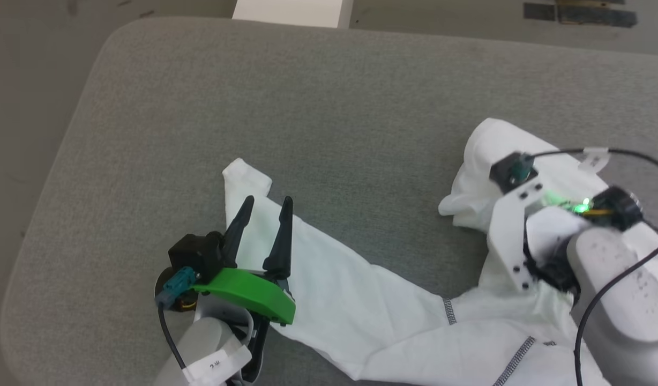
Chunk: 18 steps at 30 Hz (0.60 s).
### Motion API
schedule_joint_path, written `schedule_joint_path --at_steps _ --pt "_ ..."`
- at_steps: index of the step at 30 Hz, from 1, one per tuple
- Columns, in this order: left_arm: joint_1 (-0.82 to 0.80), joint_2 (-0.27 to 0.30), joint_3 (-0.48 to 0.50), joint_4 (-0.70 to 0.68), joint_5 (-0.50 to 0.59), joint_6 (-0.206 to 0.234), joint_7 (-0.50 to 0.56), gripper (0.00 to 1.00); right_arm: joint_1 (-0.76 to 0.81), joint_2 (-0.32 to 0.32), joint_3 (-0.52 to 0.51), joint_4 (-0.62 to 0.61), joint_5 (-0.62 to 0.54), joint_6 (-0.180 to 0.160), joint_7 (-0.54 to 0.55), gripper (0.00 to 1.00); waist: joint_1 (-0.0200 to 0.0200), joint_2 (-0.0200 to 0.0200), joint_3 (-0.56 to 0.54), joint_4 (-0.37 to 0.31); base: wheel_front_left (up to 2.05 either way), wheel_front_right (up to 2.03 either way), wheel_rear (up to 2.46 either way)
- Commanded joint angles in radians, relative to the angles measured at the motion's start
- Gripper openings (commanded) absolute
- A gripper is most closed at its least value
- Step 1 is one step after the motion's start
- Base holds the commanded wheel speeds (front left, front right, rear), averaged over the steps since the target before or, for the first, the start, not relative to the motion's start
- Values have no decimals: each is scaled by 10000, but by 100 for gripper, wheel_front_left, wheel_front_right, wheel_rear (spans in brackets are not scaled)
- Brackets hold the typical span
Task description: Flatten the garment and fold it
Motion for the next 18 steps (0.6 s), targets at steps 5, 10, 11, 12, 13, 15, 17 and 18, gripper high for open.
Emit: schedule_joint_path --at_steps 5,10,11,12,13,15,17,18 --pt "-348 -111 66 169 -18 -79 -148 100 -1316 589 -493 529 -787 -21 -1516 0 0 0 266 258 0 0 0" --pt "-510 -212 -7 200 -7 -121 -186 100 -2917 1280 -1106 1192 -1429 -21 -2803 0 0 0 361 438 0 0 0" --pt "-554 -235 -20 228 -7 -139 -195 100 -3271 1429 -1258 1374 -1549 -21 -3140 0 0 0 386 488 0 0 0" --pt "-589 -254 -34 251 -4 -153 -202 100 -3540 1531 -1366 1534 -1658 -21 -3381 0 0 0 415 532 0 0 0" --pt "-627 -279 -47 281 -3 -165 -210 100 -3849 1636 -1490 1758 -1795 -21 -3661 0 0 0 440 580 0 0 0" --pt "-667 -321 -68 332 -6 -194 -223 100 -4282 1801 -1663 2258 -1949 -21 -3968 0 0 0 478 661 0 0 0" --pt "-677 -348 -57 402 -13 -208 -233 100 -4606 1908 -1766 2753 -2069 -21 -4248 0 0 0 508 706 0 0 0" --pt "-679 -358 -44 437 -25 -217 -237 100 -4698 1956 -1840 2978 -2081 -21 -4367 0 0 0 523 713 0 0 0"
